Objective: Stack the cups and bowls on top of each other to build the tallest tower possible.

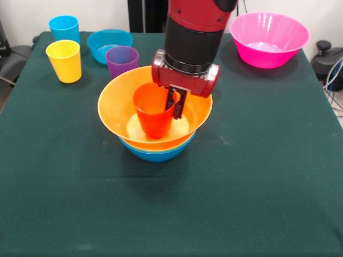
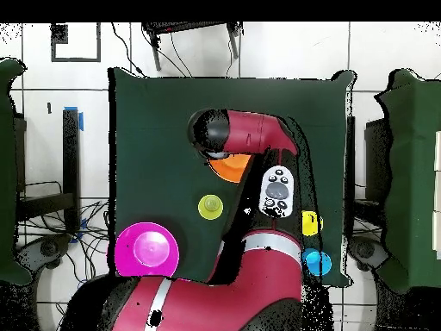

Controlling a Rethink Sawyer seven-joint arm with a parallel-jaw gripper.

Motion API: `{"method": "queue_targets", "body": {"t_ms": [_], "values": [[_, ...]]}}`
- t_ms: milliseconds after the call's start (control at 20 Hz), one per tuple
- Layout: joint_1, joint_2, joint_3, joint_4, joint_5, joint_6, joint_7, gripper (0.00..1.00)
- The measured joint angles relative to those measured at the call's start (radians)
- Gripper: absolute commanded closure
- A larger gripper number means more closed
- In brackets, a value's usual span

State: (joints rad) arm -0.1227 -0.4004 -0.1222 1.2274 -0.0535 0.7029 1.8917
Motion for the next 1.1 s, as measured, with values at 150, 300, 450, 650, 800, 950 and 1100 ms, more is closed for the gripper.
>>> {"method": "queue_targets", "body": {"t_ms": [150,300,450,650,800,950,1100], "values": [[0.017,0.002,-0.001,0.0,0.0,0.0,0.0,1.0],[0.027,0.006,-0.001,-0.002,0.0,0.0,0.0,1.0],[0.034,0.012,-0.004,-0.005,0.0,0.0,0.0,1.0],[0.042,0.02,-0.006,-0.006,0.0,0.0,0.0,1.0],[0.042,0.022,-0.006,-0.006,0.0,0.0,0.0,1.0],[0.041,0.022,-0.006,-0.006,0.001,0.0,0.0,1.0],[0.036,0.022,-0.006,-0.006,0.001,0.0,0.0,1.0]]}}
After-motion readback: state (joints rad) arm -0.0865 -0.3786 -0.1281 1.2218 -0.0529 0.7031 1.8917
